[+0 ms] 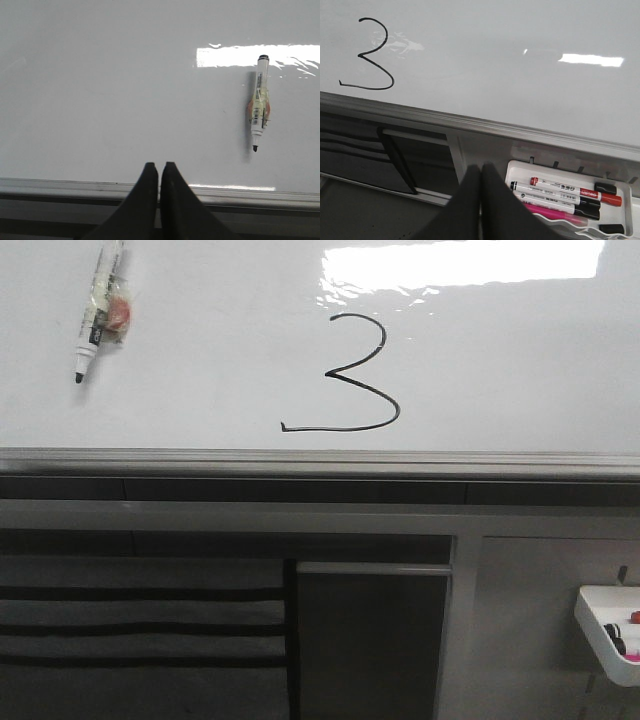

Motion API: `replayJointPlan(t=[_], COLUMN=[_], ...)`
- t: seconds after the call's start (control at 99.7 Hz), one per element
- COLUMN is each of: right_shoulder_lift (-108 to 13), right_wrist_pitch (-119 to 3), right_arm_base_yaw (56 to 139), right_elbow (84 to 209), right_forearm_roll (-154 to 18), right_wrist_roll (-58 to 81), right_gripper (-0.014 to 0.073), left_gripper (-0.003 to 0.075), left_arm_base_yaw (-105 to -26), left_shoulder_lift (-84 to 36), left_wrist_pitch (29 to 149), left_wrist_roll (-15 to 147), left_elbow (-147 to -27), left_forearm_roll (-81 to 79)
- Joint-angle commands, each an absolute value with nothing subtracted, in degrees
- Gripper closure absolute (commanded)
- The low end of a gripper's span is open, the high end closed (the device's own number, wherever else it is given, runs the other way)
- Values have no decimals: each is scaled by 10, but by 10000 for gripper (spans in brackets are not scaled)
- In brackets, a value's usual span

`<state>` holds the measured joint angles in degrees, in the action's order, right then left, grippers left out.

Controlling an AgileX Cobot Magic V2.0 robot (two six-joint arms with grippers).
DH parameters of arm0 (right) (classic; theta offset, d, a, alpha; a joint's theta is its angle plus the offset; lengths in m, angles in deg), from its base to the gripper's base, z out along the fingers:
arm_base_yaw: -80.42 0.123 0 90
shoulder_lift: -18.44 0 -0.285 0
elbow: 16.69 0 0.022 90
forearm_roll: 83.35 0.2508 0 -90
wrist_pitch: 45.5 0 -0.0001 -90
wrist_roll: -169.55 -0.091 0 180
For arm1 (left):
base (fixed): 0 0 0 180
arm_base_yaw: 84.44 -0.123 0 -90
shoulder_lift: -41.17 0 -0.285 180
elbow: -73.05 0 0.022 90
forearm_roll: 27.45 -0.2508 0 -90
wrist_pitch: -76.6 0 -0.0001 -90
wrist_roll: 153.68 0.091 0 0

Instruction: Write number 3 on whiteboard

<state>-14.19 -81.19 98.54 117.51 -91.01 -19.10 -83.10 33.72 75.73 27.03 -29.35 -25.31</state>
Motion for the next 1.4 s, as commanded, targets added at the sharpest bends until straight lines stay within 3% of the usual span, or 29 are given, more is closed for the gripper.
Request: replayJointPlan(t=[0.0, 0.632, 0.983, 1.194, 1.395], right_shoulder_lift=[-144, -101, 96, 124, 124], right_wrist_pitch=[-774, -765, -542, -420, -414], right_arm_base_yaw=[982, 973, 838, 832, 832], right_elbow=[1189, 1171, 935, 837, 839], right_forearm_roll=[-922, -921, -814, -798, -798], right_wrist_roll=[-191, -191, -191, -191, -191], right_gripper=[668, 668, 668, 668, 668], left_gripper=[738, 738, 738, 738, 738], left_arm_base_yaw=[-828, -828, -828, -828, -828], left_shoulder_lift=[354, 354, 354, 354, 354], left_wrist_pitch=[711, 711, 711, 711, 711], left_wrist_roll=[263, 263, 263, 263, 263], left_elbow=[-292, -292, -292, -292, -292], left_forearm_roll=[-247, -247, -247, -247, -247])
